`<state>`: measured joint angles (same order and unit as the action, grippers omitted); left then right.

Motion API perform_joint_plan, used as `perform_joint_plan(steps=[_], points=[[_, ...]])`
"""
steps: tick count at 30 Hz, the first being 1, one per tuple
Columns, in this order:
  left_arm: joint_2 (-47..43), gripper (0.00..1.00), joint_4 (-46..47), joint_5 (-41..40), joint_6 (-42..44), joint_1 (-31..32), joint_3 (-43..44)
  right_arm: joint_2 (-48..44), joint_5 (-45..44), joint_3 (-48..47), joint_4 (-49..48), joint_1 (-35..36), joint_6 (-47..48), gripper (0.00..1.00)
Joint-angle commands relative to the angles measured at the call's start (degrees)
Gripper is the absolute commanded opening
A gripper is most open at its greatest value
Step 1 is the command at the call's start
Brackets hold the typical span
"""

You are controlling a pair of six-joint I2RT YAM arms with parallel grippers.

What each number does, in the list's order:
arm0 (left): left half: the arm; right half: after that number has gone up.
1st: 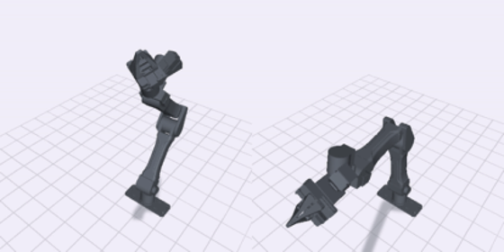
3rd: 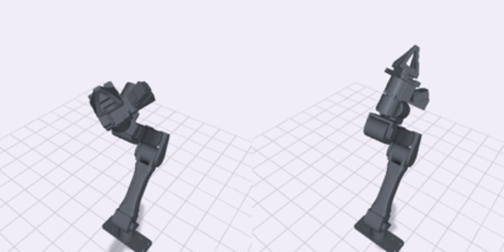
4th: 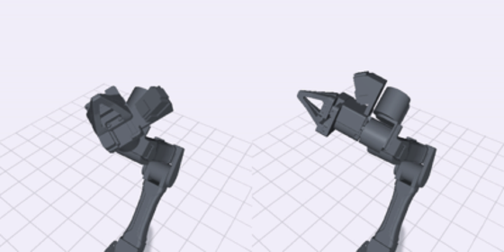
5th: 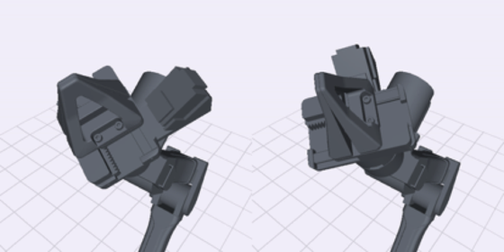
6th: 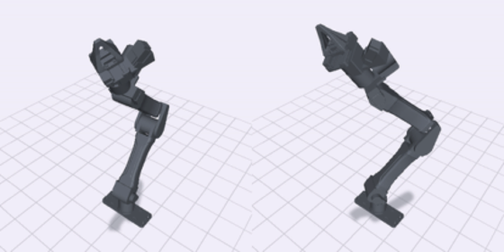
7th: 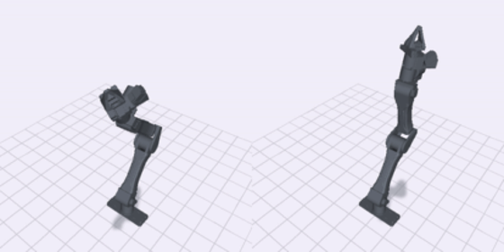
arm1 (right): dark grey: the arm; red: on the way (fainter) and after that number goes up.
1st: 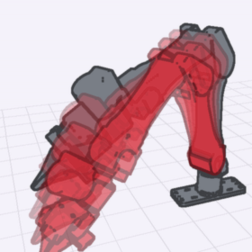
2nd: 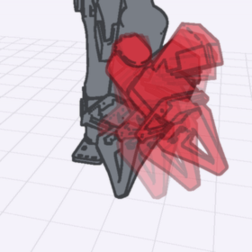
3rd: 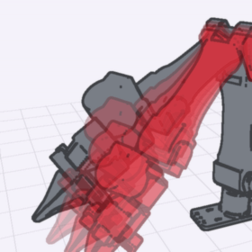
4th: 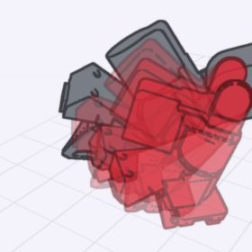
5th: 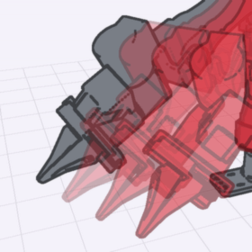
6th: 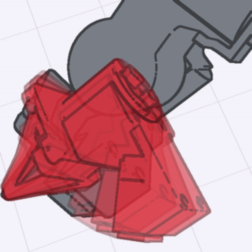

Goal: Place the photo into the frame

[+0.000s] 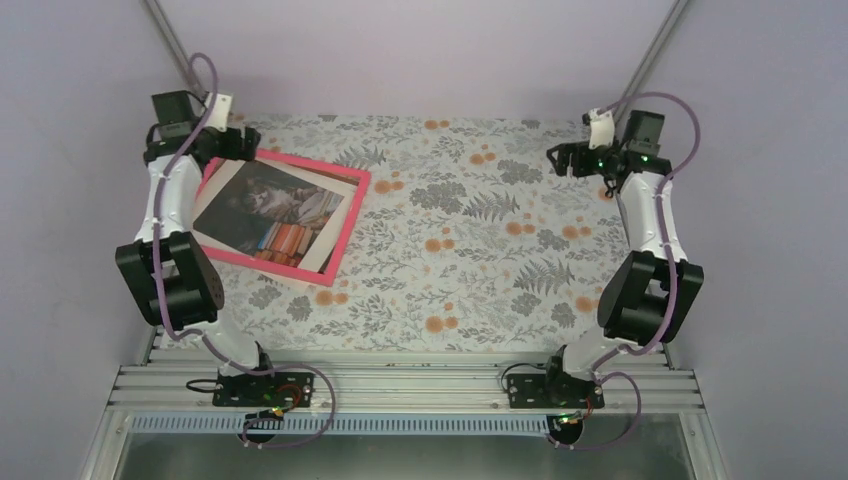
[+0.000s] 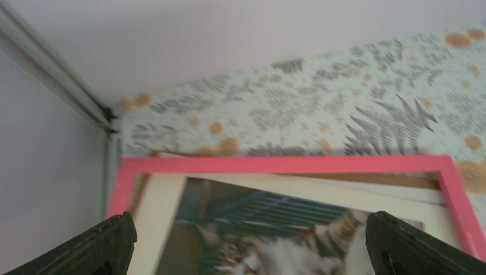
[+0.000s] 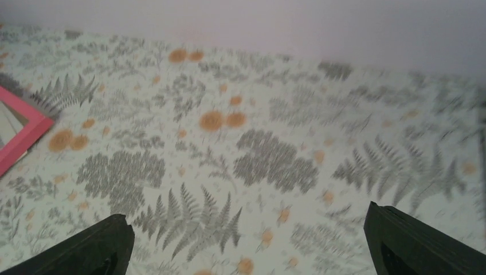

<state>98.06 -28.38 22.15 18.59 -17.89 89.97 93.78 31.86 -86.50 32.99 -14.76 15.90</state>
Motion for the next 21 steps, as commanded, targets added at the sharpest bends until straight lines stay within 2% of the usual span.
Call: perform_joint_plan(steps=[1,12,21], points=[[-3.15,1.0,-1.78,-4.11,-3.05,4.25,-4.2,-3.2,-1.32,6.84,-3.48,2.06,-3.81,1.0],[-9.25,1.0,-4.21,-7.48,-4.86,16.26,-16.35,-7.98,-0.88,19.56,-5.73,5.99,-7.0,1.0],[-11.03,1.0,-3.42,-14.15,-8.07,26.45,-22.42,-10.85,-0.92,20.79,-4.84,7.26,-5.74,1.0]])
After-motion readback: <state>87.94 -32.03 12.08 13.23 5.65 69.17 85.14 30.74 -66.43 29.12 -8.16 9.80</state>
